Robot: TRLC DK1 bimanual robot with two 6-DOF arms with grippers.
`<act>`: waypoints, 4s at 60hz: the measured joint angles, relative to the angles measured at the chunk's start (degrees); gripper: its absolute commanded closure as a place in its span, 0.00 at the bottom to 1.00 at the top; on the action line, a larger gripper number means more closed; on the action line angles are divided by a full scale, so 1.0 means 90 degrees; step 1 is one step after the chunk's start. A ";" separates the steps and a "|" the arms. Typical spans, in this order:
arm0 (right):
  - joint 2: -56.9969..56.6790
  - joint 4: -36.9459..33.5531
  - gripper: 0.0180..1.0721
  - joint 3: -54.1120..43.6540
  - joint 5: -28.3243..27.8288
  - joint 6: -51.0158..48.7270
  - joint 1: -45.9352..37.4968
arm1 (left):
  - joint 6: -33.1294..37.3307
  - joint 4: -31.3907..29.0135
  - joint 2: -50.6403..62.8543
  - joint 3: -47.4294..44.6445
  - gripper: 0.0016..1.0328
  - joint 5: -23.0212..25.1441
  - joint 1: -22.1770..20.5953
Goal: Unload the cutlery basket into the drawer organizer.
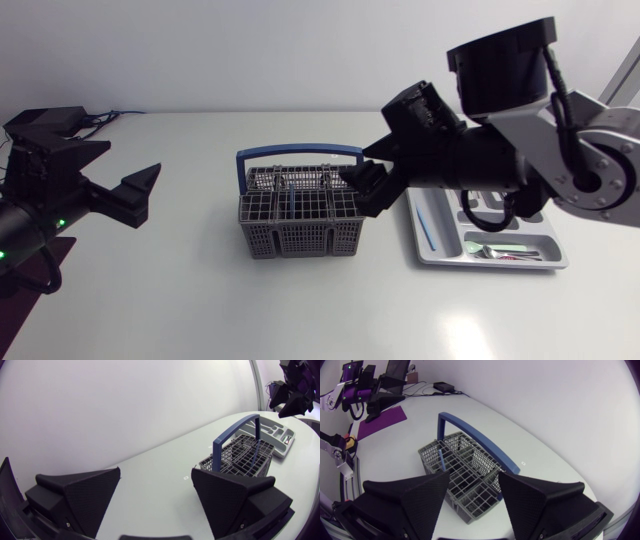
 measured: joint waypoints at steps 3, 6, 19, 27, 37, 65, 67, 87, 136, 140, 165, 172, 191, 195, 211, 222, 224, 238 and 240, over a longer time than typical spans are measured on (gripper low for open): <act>0.0119 0.0148 0.32 -0.0027 0.0010 0.0002 0.0155 | -0.0087 0.0000 -0.0185 -0.0131 0.05 0.0002 0.0027; 0.0267 0.0355 0.32 -0.0068 0.0046 0.0000 0.0270 | -0.0151 0.0002 -0.0415 -0.0282 0.05 0.0002 0.0063; 0.1124 0.1069 0.32 -0.0168 0.0279 -0.0228 0.0532 | -0.0838 0.0257 -0.1710 -0.1027 0.05 -0.0056 0.0430; 0.1481 0.1474 0.32 -0.0231 0.0420 -0.0413 0.0709 | -0.1081 0.0187 -0.2154 -0.1260 0.05 -0.0155 0.0427; 0.1875 0.1977 0.32 -0.0233 0.0663 -0.0605 0.0891 | -0.1333 -0.0049 -0.2739 -0.1605 0.05 -0.0270 0.0420; 0.2450 0.2518 0.33 -0.0216 0.0690 -0.0889 0.0896 | -0.2008 -0.0680 -0.4274 -0.2436 0.05 -0.0668 0.0265; 0.2470 0.2526 0.33 -0.0216 0.0690 -0.0894 0.0896 | -0.2069 -0.0738 -0.4403 -0.2514 0.05 -0.0707 0.0248; 0.2526 0.2669 0.44 -0.0214 0.0731 -0.1030 0.0981 | -0.2280 -0.0911 -0.4789 -0.2732 0.05 -0.0765 0.0228; 0.2552 0.2300 0.95 0.0131 0.0782 -0.1103 0.1229 | -0.2280 -0.0911 -0.4789 -0.2732 0.05 -0.0763 0.0211; 0.2506 0.2161 0.95 0.0131 0.0784 -0.1103 0.1236 | -0.2280 -0.0911 -0.4789 -0.2732 0.05 -0.0765 0.0211; 0.1741 0.1532 0.95 0.0345 0.0857 -0.1103 0.1433 | -0.2280 -0.0911 -0.4789 -0.2732 0.05 -0.0765 0.0211; 0.1464 0.1190 0.95 0.0457 0.0852 -0.1103 0.1489 | -0.2280 -0.0911 -0.4789 -0.2732 0.05 -0.0765 0.0211; 0.0369 0.0066 0.95 0.1151 0.0901 -0.1047 0.1574 | -0.2280 -0.0911 -0.4789 -0.2732 0.05 -0.0765 0.0211; 0.0163 -0.0180 0.95 0.1268 0.0903 -0.1015 0.1574 | -0.2280 -0.0911 -0.4789 -0.2732 0.05 -0.0765 0.0211; -0.0537 -0.1175 0.95 0.1540 0.1020 -0.0996 0.1484 | -0.2280 -0.0911 -0.4789 -0.2732 0.05 -0.0765 0.0211; -0.1013 -0.1926 0.95 0.1756 0.1044 -0.0928 0.0923 | -0.2280 -0.0911 -0.4789 -0.2732 0.05 -0.0765 0.0211; -0.1071 -0.2072 0.95 0.1807 0.1035 -0.0903 0.0770 | -0.2280 -0.0911 -0.4789 -0.2732 0.05 -0.0765 0.0211; -0.1015 -0.3060 0.95 0.2103 0.0685 -0.0814 -0.0571 | -0.2280 -0.0911 -0.4789 -0.2732 0.05 -0.0765 0.0211; -0.0933 -0.3189 0.95 0.2169 0.0600 -0.0804 -0.0770 | -0.2280 -0.0911 -0.4789 -0.2732 0.05 -0.0765 0.0211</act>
